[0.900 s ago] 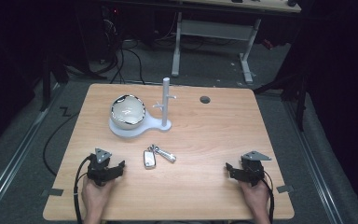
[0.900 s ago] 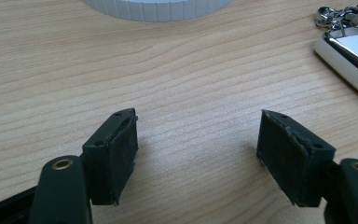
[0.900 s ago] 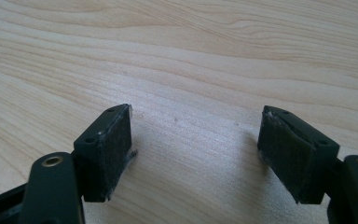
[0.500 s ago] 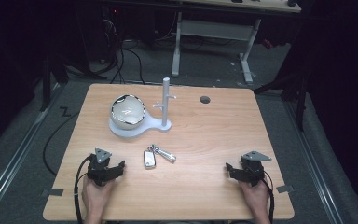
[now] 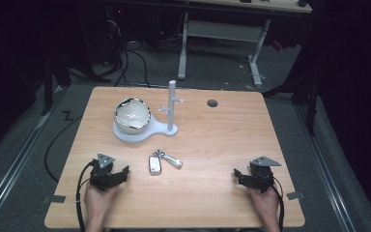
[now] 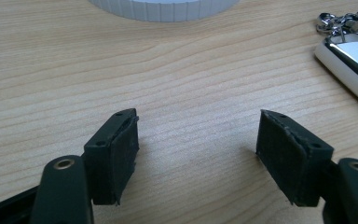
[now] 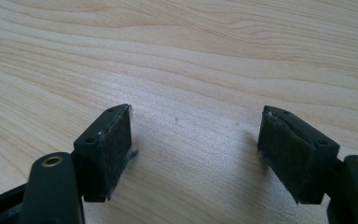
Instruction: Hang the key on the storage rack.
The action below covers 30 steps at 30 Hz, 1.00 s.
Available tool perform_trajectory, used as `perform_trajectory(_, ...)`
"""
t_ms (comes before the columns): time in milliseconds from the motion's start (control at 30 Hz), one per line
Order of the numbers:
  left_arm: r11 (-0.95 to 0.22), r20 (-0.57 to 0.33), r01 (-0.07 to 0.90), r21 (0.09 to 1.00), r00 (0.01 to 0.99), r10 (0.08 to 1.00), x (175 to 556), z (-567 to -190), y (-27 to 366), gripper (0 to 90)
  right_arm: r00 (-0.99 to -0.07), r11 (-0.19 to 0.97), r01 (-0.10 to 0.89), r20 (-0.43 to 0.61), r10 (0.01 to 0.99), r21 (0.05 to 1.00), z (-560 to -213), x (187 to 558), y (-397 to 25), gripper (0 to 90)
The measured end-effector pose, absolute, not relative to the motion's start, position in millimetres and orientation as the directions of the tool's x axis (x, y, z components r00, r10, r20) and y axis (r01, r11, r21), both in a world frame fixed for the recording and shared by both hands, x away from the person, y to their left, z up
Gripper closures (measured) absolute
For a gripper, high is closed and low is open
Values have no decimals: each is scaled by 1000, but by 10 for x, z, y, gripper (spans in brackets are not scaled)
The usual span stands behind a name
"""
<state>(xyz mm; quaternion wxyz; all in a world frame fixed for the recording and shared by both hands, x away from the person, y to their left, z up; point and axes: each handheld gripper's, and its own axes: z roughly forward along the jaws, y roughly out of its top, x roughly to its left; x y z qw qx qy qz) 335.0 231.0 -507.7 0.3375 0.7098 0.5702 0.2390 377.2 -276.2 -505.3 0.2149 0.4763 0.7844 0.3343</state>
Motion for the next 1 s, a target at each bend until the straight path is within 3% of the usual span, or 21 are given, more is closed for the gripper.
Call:
perform_trajectory(167, -111, -68, 656, 747, 241, 968, 3349, -5049, 2314, 333, -455, 323, 603, -19, 890, 729, -5053, 3771, -2761, 259)
perform_trajectory(1000, -152, -117, 644, 750, 355, 928, 3402, -4877, 1829, 185, -454, 322, 604, -17, 891, 729, -5053, 3771, -2761, 259)
